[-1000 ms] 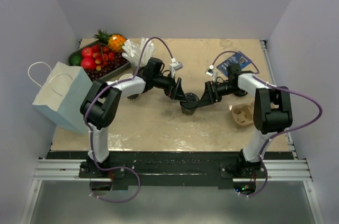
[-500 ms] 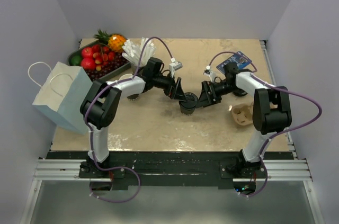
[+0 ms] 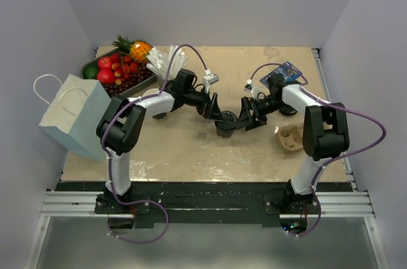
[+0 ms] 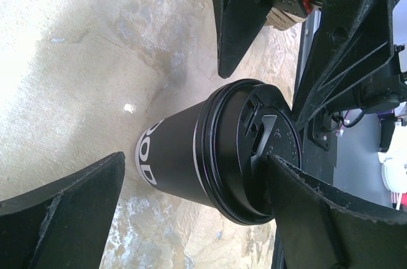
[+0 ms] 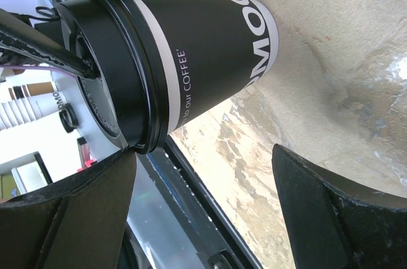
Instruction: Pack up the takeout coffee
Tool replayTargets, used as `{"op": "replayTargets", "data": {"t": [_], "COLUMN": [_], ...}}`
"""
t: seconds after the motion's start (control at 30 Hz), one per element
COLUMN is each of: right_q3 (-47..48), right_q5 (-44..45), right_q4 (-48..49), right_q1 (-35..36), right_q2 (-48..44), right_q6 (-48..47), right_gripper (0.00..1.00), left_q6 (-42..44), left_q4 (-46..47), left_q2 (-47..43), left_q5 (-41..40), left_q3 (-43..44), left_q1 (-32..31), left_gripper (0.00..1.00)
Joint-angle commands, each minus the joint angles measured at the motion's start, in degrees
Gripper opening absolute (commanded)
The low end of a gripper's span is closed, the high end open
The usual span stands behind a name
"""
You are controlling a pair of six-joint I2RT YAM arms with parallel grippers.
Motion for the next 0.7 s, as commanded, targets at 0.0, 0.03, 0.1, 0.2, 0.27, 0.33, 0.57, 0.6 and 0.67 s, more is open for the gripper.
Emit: {"op": "replayTargets", "data": {"t": [0.0, 0.03, 0.1, 0.2, 0.27, 0.33, 0.57, 0.6, 0.67], "right_q3": [-1.9, -2.3, -2.7, -2.5, -2.3, -2.3, -2.2, -2.2, -2.0], "right_q5": [24.1, 24.4, 25.3, 27.0, 27.5, 28.8, 32.6, 32.9, 33.9], "right_q4": [7.4, 7.5, 7.9, 8.8, 8.5, 8.8, 9.1, 8.9, 8.7], "right_q1": [0.6, 0.7, 0.6, 0.6, 0.7, 0.7, 1.4, 1.5, 1.4], "right_q2": [1.7, 1.2, -0.5, -2.2, -2.4, -3.3, -6.1, -6.1, -6.6], "right_q6": [-3.5, -3.8, -4.5, -4.7, -5.2, -5.8, -7.9, -7.7, -7.4], "right_gripper": [0.85, 0.85, 0.85, 0.85, 0.84, 0.84, 0.84, 0.84, 0.84], "left_q6": [1.7, 1.7, 1.7, 1.8, 1.8, 1.7, 1.7, 1.6, 1.7], "left_q4": [-1.1, -1.1, -1.1, -1.1, -1.1, -1.1, -0.8, -0.8, -0.8], "left_q2": [2.3, 2.5, 2.3, 2.2, 2.3, 2.3, 1.9, 1.8, 1.8], "left_q5": [-4.9, -5.0, -5.0, -5.0, -5.0, -4.9, -5.0, -5.0, -5.0], "left_q3": [0.2, 0.3, 0.5, 0.5, 0.5, 0.5, 0.8, 0.8, 0.8], "left_q1": [0.0, 0.1, 0.0, 0.1, 0.1, 0.1, 0.0, 0.0, 0.0], "left_gripper": [0.95, 0.95, 0.95, 0.95, 0.95, 0.95, 0.95, 0.95, 0.95]}}
